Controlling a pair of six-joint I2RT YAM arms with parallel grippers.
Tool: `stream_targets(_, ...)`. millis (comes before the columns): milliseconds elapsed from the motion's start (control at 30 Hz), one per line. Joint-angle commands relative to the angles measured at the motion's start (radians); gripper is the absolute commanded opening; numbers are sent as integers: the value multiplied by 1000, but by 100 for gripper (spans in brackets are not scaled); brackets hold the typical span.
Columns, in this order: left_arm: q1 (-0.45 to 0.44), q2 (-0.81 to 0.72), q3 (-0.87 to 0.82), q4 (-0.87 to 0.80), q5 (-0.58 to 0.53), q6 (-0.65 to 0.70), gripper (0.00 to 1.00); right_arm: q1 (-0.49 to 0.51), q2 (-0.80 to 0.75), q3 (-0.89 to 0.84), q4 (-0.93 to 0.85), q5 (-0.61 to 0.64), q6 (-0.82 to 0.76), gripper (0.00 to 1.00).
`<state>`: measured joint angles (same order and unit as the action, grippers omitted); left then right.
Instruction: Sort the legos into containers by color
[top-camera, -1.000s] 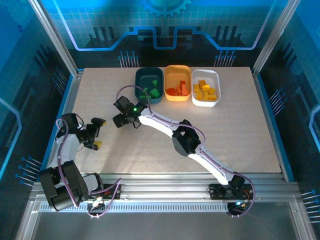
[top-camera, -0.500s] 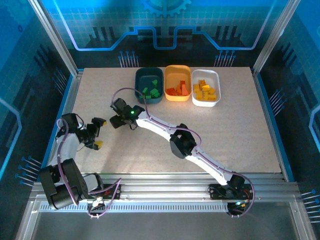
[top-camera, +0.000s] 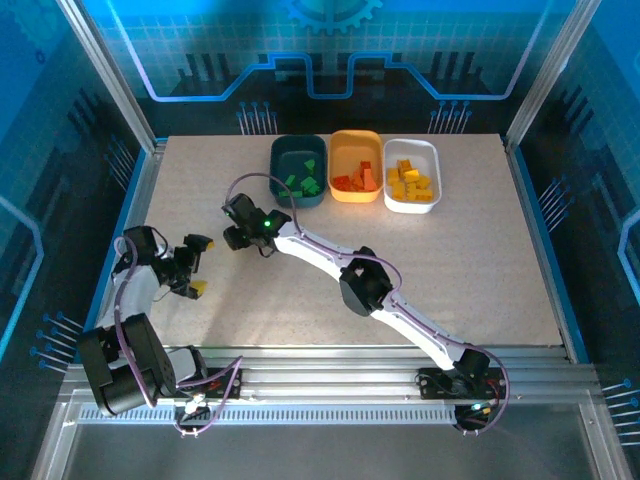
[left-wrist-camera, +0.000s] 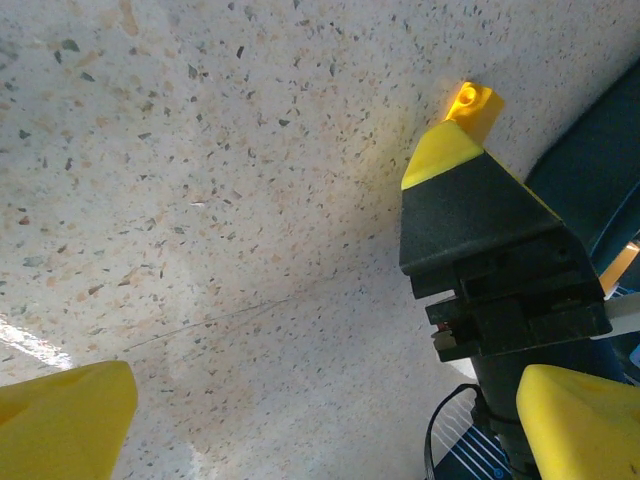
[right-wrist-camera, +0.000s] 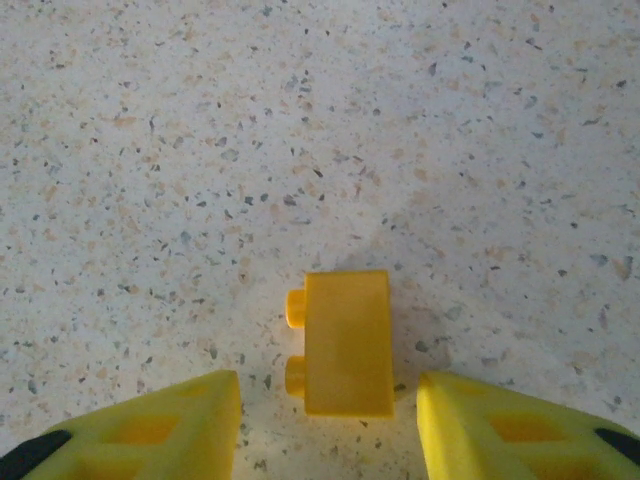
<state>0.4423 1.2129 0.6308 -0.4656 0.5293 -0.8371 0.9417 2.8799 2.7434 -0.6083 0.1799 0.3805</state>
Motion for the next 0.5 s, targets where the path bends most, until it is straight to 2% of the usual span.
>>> stream_targets(0,7,2,-13,5,29,-4,99,23,78,4,14,-54,-7,49)
stream_targets(467,8,-6,-15,-2,29,8,99,26,27,-48,-16,7,-12,27)
